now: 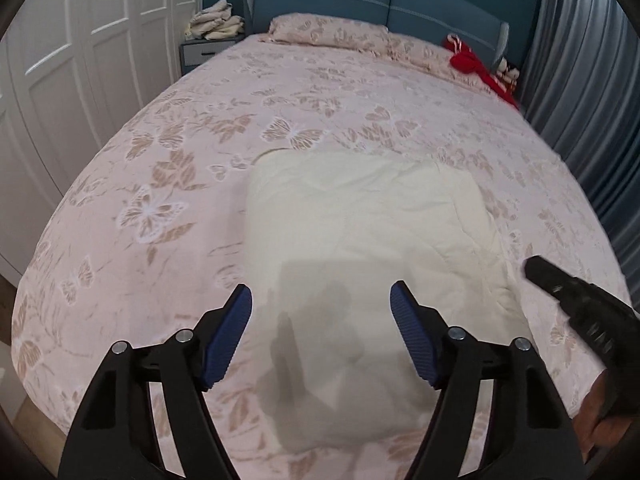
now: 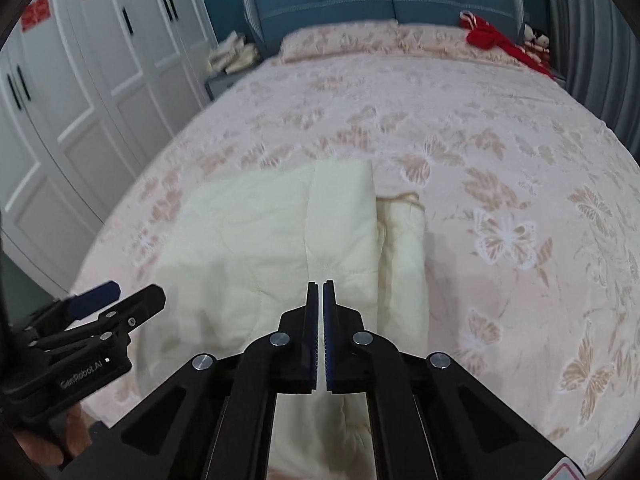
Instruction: Fold large clothes
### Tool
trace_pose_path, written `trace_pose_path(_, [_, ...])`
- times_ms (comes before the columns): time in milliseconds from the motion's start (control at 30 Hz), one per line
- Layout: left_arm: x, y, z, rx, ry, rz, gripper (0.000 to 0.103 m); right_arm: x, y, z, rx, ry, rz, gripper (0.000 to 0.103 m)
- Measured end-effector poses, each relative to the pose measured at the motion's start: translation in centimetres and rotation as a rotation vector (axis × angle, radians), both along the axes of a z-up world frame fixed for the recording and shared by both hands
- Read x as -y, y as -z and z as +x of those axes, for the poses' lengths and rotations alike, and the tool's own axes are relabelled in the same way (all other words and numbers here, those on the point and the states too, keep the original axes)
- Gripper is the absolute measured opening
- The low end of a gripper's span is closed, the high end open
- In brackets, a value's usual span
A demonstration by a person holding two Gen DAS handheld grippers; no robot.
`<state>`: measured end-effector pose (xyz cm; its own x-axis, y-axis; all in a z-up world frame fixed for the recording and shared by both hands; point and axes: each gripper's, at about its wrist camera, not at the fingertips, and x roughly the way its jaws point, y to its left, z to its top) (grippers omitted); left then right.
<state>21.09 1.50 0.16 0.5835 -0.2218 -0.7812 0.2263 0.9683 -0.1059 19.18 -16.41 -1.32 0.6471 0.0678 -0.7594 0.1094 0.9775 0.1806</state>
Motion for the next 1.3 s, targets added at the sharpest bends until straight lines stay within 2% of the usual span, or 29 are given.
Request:
trace_pose_path(267, [2.3,3.3,1.8,-0.095,-0.013,0.063,0.068,1.7,5.0,1.6,-0.118,0.076,0.011,0.001])
trace_pose_path(500, [3.2,5.1,1.8,-0.095,-0.003,0.111,0.069,2.3,7.8,2.1,-0.169,0.084,0.040,0.000])
trace_pose_path(833, [3.8,7.4,1.8,-0.099,-0.006,0.137,0.071,2.1,9.4,2.5,-0.193,0.078,0.048,0.000])
trace_pose_path(967, [3.9,7.8,2.0,-0.101,-0.010,0.144,0.071,2.5,8.0,2.7,-0.216,0.066,0.066,0.000])
trace_pose_path(1067, [3.1,7.1,1.7,-0.109,-0.020,0.101,0.071,2.9,4.7,0.5,-0.152,0.064,0.121,0.002])
trace_pose_path(1167, [1.0,5.0,-0.2,-0.113,-0.033,0.027,0.070,2.1,2.2,-3.1,-0.092,0.016,0.102,0.003])
trace_pose_path(1233, [-0.4,3.7,-2.3,-0.108,-0.024,-0.024,0.070,1.8,2.1,-4.6,-0.088,-0.004,0.119,0.003])
trace_pose_path(1300, [-1.5,3.4,-4.6,-0.152,-0.004,-0.099,0.070,1.5,3.1,-5.4,-0.105,-0.012,0.111,0.004])
